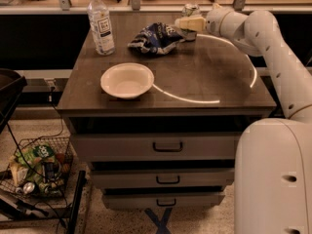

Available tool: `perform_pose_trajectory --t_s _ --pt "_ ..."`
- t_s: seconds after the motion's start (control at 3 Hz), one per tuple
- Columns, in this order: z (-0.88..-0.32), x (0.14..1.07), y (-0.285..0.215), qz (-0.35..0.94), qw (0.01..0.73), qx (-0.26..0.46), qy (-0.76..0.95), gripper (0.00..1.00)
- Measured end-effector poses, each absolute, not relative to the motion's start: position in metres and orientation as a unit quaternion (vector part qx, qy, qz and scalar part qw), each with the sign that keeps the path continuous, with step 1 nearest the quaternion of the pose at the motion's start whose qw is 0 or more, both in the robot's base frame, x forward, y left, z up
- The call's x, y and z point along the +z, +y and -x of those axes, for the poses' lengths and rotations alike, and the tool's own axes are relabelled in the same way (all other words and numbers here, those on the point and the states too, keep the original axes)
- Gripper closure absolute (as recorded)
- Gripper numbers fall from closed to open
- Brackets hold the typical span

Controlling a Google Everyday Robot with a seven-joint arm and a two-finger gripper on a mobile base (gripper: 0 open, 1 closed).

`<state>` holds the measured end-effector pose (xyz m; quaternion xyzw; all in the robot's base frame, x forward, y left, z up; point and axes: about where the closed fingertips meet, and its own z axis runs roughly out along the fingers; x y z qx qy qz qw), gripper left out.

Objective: Place 7up can into paper bowl

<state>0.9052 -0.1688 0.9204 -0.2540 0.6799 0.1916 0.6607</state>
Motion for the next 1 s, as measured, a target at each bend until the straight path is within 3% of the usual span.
perform_pose_trajectory --t_s 0.67,1.0 --pt "-0.9123 0.9176 -0.1501 0.258 0.658 0.208 0.676 0.0" --pt "-0.913 0.9165 -0.1465 0.259 0.657 0.21 0.676 0.19"
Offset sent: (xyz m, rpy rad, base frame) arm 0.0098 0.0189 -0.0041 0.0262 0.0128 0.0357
